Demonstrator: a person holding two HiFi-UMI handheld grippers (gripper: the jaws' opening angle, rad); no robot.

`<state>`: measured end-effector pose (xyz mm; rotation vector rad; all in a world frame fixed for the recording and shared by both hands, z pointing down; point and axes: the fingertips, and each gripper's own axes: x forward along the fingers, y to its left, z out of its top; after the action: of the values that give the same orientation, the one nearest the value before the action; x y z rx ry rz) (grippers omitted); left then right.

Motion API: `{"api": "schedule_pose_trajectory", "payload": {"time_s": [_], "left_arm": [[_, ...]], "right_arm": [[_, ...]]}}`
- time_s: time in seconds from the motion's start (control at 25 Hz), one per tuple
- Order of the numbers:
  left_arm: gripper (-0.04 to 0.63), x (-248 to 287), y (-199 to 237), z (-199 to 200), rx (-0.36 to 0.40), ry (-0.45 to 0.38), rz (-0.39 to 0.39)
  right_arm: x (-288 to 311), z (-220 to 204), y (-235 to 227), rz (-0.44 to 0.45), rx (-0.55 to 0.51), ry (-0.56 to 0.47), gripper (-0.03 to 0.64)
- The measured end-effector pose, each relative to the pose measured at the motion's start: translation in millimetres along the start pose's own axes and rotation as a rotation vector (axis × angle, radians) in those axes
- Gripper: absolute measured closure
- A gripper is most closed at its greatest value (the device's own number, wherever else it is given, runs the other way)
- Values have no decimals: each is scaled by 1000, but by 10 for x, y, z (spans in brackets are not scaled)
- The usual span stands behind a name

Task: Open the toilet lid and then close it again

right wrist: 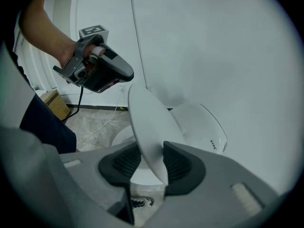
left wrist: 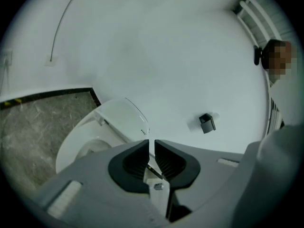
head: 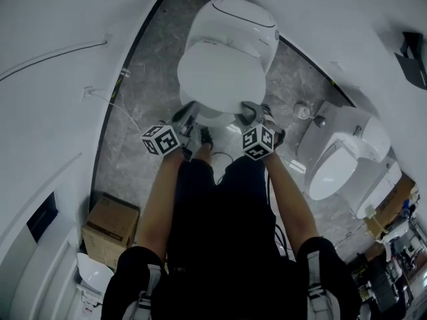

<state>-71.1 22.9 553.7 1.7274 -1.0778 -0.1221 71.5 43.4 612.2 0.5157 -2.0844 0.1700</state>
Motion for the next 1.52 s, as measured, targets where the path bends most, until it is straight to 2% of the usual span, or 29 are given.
{"api": "schedule_pose_trajectory", "payload": {"time_s": [0.2,0.28,0.4,0.52,0.6,0.68,0.8,0.88,1.04,1.2,1.36,1.52], "left_arm": [[551,13,-137,105,218,36,81],[551,-5,-148,86,347,73,136],[551,-14,-157,22,653,162,228],[550,77,-184,9,973,250,287],[515,173,-210,85,1160,282,320],[426,285,-230,149,1314,320,318],[423,427,-262,176,1464,391,262],[489,492,-271,176,1498,437,204],[489,550,-292,225,1489,489,128],[489,605,-330,294,1484,498,125],[489,679,-392,360,1444,503,140],[489,741,-454,436,1439,508,148]], "right_arm": [[-67,47,-108,-3,50,20,472],[-94,80,-170,-10,71,27,474],[-118,126,-247,-14,93,27,477],[-142,152,-310,-14,118,25,479],[-158,175,-349,-13,136,25,479],[-173,192,-382,-9,143,28,479],[-202,211,-451,-9,158,27,479],[-214,228,-503,-8,172,21,479],[-263,259,-547,28,180,-3,477],[-411,339,-589,8,160,-57,480],[-481,391,-579,-37,61,-54,491],[-493,440,-629,-126,-107,10,492]]}}
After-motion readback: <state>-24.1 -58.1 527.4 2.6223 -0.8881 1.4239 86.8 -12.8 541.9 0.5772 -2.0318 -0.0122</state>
